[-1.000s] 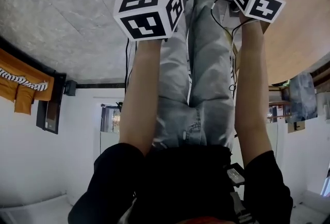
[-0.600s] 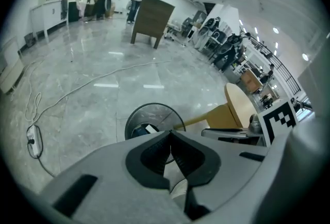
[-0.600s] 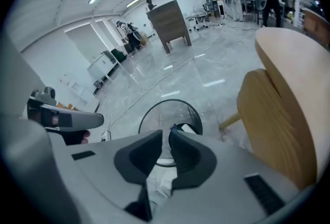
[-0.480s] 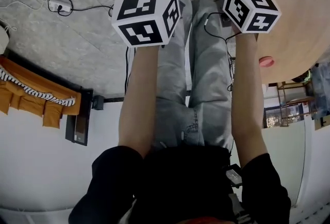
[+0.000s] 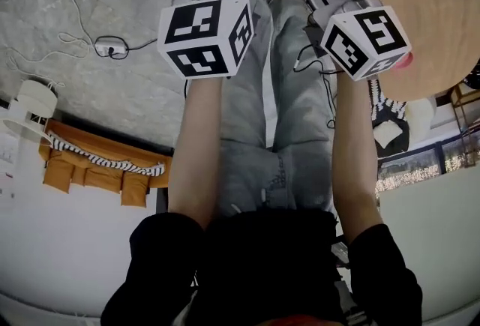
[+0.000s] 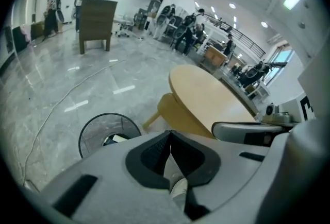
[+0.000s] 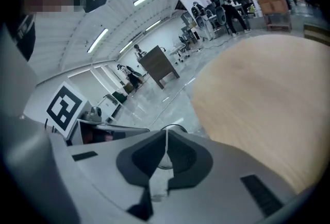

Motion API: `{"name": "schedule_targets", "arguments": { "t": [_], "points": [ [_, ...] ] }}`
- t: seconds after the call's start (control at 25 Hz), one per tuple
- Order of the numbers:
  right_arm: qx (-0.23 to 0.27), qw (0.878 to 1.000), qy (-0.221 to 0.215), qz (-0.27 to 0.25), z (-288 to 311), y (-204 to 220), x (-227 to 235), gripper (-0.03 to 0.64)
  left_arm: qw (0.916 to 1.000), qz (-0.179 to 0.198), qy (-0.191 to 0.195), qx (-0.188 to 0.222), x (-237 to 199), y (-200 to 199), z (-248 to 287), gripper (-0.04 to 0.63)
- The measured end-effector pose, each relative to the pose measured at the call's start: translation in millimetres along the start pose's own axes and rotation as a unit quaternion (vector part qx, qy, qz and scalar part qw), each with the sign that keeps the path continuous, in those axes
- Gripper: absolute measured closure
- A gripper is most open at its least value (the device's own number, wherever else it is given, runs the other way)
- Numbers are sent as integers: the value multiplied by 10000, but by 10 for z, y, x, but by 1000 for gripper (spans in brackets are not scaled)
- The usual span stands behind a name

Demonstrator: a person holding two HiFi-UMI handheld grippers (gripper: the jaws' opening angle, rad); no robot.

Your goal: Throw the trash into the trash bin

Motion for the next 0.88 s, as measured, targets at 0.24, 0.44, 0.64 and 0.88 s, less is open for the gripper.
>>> {"name": "schedule_targets", "arguments": {
  "t": [0.24, 0.44, 0.64, 0.88],
  "points": [
    [525, 9971, 472, 279, -1014, 57, 283, 600, 9974, 647, 323, -77, 701, -246, 13, 586],
    [1013, 9844, 1249, 709, -1841, 251, 542, 600, 9911, 1160, 634, -131, 1331, -444, 107, 586],
    [1329, 9582, 2236, 1192, -2505, 581, 891, 600, 9811, 1665, 953, -248, 1957, -504, 302, 586],
    [1079, 9255, 3288, 1539, -2918, 1010, 1203, 598, 9623, 2278, 1389, -537, 2514, -373, 460, 586]
  ]
}}
Point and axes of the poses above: the fingertips, and each gripper's own axes: z forward along the fingers, x to its right, y out of its underside, the point moved 9 cm from there along -z, backward along the fingers, and after that the axes turned 11 degrees about z, right-handed, at the moved point
